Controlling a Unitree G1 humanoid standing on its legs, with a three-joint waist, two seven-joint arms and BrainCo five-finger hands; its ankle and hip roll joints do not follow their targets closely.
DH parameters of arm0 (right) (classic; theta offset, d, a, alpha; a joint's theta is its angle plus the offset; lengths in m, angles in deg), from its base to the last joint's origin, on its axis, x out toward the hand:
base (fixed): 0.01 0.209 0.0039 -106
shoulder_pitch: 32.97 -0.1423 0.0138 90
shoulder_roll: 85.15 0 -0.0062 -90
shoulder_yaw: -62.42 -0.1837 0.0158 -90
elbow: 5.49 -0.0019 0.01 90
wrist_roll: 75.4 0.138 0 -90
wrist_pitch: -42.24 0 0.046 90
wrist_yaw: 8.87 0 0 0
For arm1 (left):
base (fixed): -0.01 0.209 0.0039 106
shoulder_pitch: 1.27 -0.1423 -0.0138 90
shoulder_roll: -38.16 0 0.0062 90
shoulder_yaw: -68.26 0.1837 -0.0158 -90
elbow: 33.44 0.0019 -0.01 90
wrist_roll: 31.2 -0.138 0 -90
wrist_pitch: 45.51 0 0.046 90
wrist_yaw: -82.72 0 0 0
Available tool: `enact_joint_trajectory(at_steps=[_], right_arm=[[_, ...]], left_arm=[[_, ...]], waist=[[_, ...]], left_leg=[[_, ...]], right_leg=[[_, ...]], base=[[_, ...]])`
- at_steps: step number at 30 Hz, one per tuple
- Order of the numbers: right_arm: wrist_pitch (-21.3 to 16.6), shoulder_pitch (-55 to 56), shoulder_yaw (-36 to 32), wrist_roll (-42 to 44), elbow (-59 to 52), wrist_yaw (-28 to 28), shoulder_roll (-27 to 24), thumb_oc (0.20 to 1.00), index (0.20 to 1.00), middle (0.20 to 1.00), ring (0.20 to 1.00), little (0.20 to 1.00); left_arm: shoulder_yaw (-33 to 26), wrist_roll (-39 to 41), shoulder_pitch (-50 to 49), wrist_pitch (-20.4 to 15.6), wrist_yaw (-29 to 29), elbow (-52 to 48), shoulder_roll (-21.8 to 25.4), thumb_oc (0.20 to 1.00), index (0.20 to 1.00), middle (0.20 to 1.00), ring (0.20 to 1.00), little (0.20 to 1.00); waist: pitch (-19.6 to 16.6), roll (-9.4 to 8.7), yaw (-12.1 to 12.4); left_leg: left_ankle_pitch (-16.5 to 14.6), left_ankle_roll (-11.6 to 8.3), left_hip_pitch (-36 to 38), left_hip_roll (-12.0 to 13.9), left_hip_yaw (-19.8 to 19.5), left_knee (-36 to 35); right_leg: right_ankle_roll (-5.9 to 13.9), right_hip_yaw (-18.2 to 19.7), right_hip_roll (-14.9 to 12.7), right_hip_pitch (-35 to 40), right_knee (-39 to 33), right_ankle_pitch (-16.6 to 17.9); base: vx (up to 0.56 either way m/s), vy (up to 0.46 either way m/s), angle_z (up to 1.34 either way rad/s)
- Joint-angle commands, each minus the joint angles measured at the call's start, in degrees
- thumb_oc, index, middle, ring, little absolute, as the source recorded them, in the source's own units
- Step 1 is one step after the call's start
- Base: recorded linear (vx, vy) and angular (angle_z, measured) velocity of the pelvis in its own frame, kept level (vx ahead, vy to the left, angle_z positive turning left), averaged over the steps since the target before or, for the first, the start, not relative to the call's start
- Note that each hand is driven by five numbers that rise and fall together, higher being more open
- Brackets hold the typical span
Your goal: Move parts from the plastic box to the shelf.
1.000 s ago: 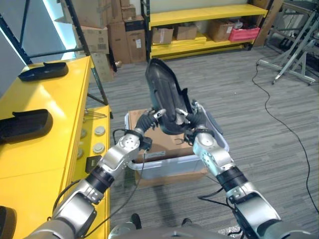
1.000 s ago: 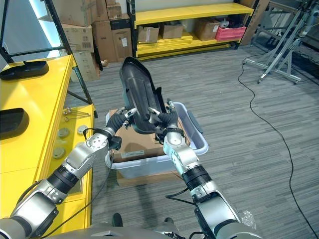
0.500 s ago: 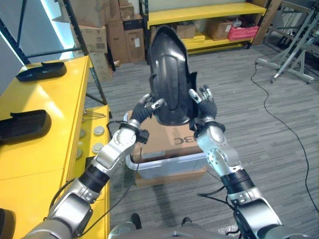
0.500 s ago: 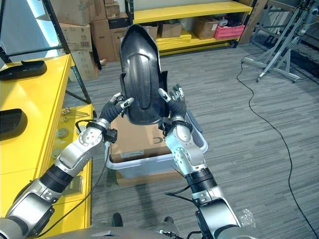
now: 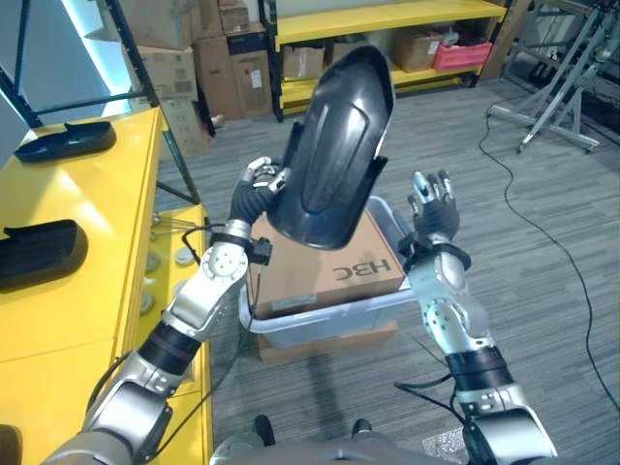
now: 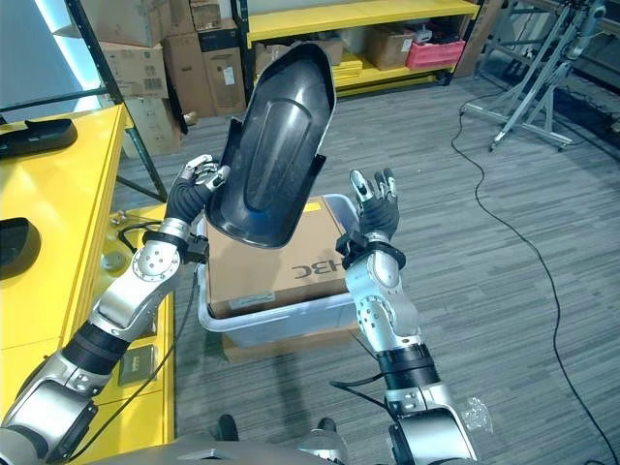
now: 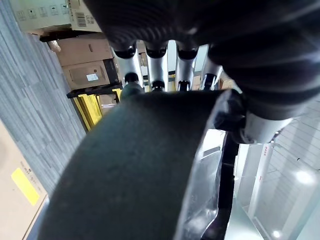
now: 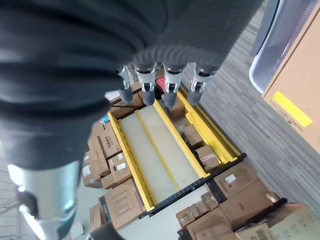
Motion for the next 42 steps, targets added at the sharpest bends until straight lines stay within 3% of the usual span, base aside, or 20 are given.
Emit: enact_joint_trajectory(at_steps=[1,25,32,42], right_arm=[[-3.4,-2.8,-2.9,0.2,-4.5,-0.4,-0.6,1.000,1.000,1.000,1.000,1.000],[-1.6,1.5,-2.9,4.1,-2.4,4.0,-1.2,1.000,1.000,1.000,1.000,1.000],[1.4,1.6,-2.3,5.5,-2.9,6.8,-1.5,1.000,1.000,1.000,1.000,1.000],[2.9,0.4,-1.0,5.0,-2.3,7.6,-1.0,1.000,1.000,1.000,1.000,1.000]], left_arm=[[-0.6,-2.7,4.8,-6.3,2.0,-1.9,-0.2,0.200,0.200,0.200,0.200,0.200],[-3.9,-10.9,3.1,-4.6,4.5,-3.2,5.0,0.200,0.200,0.200,0.200,0.200],[-5.3,-13.1,1.5,-6.1,7.4,-2.4,5.2,0.200,0.200,0.200,0.200,0.200],[-9.8,-11.1,0.5,-8.6,10.3,-3.0,7.8,0.200,0.200,0.200,0.200,0.200]], waist=[[-0.9,-0.21,0.6],[-0.5,-0.25,1.6],[-0.5,-0.17,2.8],[-0.4,0.14,5.1]], left_leg=[[-7.2,0.61,4.4,-0.1,-1.4,-0.1],[-6.9,0.13,3.5,-0.1,-2.3,-0.1],[-6.7,0.11,2.8,-0.4,-3.9,-0.1],[-6.1,-0.05,2.3,-0.7,-6.0,-0.1]], right_leg=[[1.81,-1.8,0.8,2.0,0.1,-4.8],[2.25,-2.3,0.5,1.7,0.1,-4.7],[2.44,-3.2,0.4,1.7,0.1,-4.7],[2.54,-4.9,0.0,2.3,0.1,-4.7]], base=[[0.00,-0.003,-0.04],[0.00,0.000,0.00],[-0.01,0.011,0.05],[-0.02,0.011,0.10]])
